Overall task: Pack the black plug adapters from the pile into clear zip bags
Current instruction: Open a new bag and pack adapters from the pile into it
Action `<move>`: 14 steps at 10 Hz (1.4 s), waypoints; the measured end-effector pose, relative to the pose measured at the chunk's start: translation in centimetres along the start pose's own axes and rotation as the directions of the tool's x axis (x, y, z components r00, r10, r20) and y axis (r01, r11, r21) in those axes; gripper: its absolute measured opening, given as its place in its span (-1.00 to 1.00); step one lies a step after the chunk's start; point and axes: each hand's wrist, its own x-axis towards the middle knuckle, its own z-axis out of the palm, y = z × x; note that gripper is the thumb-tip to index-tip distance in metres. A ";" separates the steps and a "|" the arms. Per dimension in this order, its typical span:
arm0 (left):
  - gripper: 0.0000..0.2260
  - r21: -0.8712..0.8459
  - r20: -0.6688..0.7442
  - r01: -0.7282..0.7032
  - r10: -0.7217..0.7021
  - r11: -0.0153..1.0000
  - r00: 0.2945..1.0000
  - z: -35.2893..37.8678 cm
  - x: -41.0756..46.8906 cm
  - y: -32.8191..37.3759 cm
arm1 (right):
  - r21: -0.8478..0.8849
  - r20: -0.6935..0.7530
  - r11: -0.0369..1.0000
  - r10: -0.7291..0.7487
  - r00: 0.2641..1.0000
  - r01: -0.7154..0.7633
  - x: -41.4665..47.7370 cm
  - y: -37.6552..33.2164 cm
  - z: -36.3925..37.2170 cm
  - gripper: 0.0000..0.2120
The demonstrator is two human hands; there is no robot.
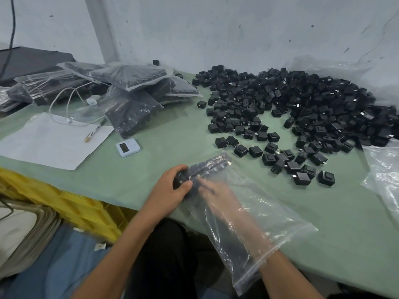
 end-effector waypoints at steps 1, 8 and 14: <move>-0.53 -0.021 -0.009 0.047 -0.047 0.999 0.999 0.0 0.3 0.1 | 0.014 0.010 1.000 0.022 1.000 -0.023 0.0 -0.2 0.2 -0.68; -0.47 0.139 -0.013 0.036 -0.034 0.990 0.999 0.6 1.2 1.0 | -0.003 -0.019 1.000 -0.030 0.999 0.030 0.2 0.4 0.0 -0.75; -0.49 0.228 0.073 0.021 -0.039 0.973 0.997 0.0 1.9 1.3 | 0.247 -0.084 0.967 0.092 0.992 -0.069 1.8 1.8 0.0 -0.63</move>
